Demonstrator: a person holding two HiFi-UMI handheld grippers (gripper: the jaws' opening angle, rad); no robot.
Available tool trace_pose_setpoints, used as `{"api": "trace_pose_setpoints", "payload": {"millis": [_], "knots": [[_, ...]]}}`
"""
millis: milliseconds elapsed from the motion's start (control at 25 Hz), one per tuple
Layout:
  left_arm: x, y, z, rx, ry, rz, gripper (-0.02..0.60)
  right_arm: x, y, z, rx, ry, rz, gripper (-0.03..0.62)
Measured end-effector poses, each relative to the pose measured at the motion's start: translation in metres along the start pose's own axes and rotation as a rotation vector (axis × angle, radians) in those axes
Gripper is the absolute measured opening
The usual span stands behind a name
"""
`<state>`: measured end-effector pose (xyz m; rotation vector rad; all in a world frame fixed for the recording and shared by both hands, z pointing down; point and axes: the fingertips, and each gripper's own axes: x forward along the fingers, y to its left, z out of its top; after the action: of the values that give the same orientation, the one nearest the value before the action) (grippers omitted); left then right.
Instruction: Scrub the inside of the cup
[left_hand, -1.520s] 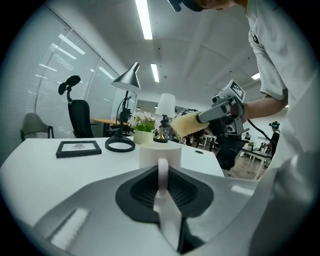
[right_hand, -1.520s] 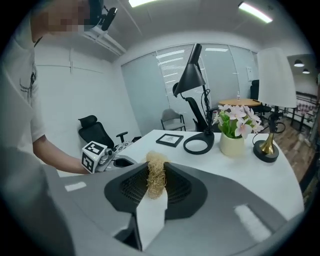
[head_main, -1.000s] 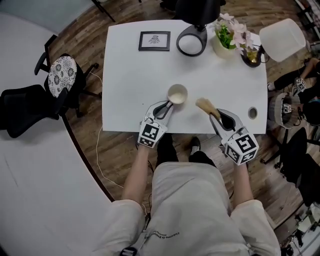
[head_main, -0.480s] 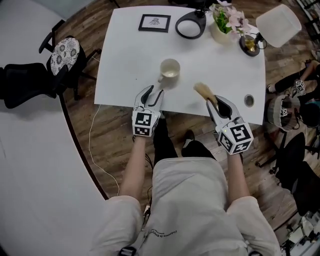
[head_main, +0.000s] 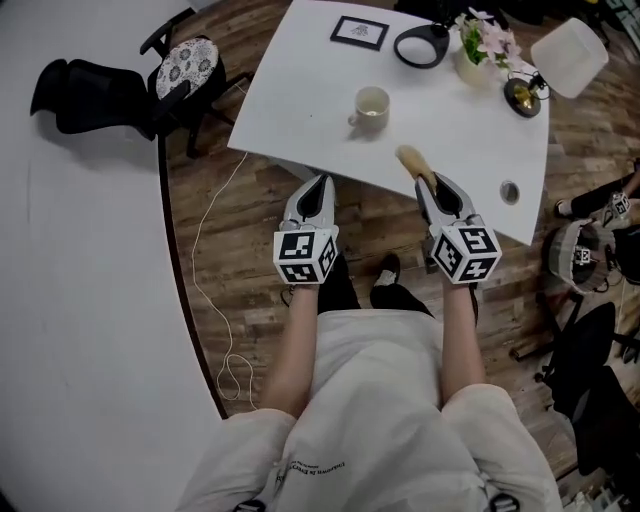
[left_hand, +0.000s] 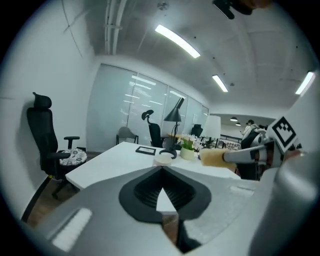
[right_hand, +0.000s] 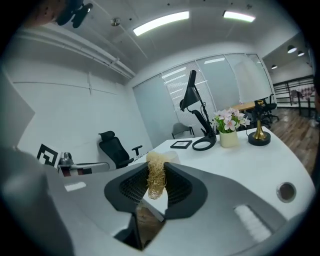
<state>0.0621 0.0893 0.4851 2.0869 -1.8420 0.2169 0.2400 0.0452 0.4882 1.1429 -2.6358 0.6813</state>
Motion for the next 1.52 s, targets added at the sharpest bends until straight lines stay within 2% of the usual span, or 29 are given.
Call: {"api": "trace_pose_setpoints", "payload": {"millis": [120,240,360,520,680,840,1000,1240,1400,1520], "knots": [[-0.023,-0.015,0.028,-0.014,-0.044,-0.024,0.002,-0.016,0.021,-0.003,-0.025,-0.018,-0.030,0.106],[-0.043,-0.024,0.033,-0.012,-0.048,-0.025,0.002,-0.035,0.034,-0.017,-0.002,-0.026,-0.078,0.106],[-0.053,-0.028,0.022,-0.013,-0.022,-0.054,0.000,-0.049,0.045,-0.021,0.022,-0.044,-0.116,0.106],[-0.075,-0.039,0.009,0.075,0.027,-0.156,0.002,-0.057,0.066,-0.028,0.030,-0.076,-0.191,0.104],[-0.113,-0.037,-0.006,0.167,0.065,-0.257,0.002,-0.066,0.106,-0.055,0.039,-0.064,-0.267,0.103],[-0.139,-0.012,-0.016,0.134,0.054,-0.279,0.002,-0.073,0.142,-0.073,0.024,-0.060,-0.314,0.103],[-0.147,0.002,-0.019,0.127,0.048,-0.295,0.000,-0.076,0.154,-0.077,0.020,-0.069,-0.346,0.103],[-0.138,-0.003,-0.012,0.156,0.045,-0.327,0.002,-0.073,0.151,-0.065,-0.024,-0.070,-0.373,0.103],[-0.127,-0.009,-0.004,0.182,0.042,-0.350,0.002,-0.067,0.146,-0.059,-0.029,-0.061,-0.364,0.103],[-0.117,-0.011,-0.001,0.176,0.044,-0.338,0.002,-0.061,0.143,-0.052,-0.056,-0.041,-0.332,0.103]]}}
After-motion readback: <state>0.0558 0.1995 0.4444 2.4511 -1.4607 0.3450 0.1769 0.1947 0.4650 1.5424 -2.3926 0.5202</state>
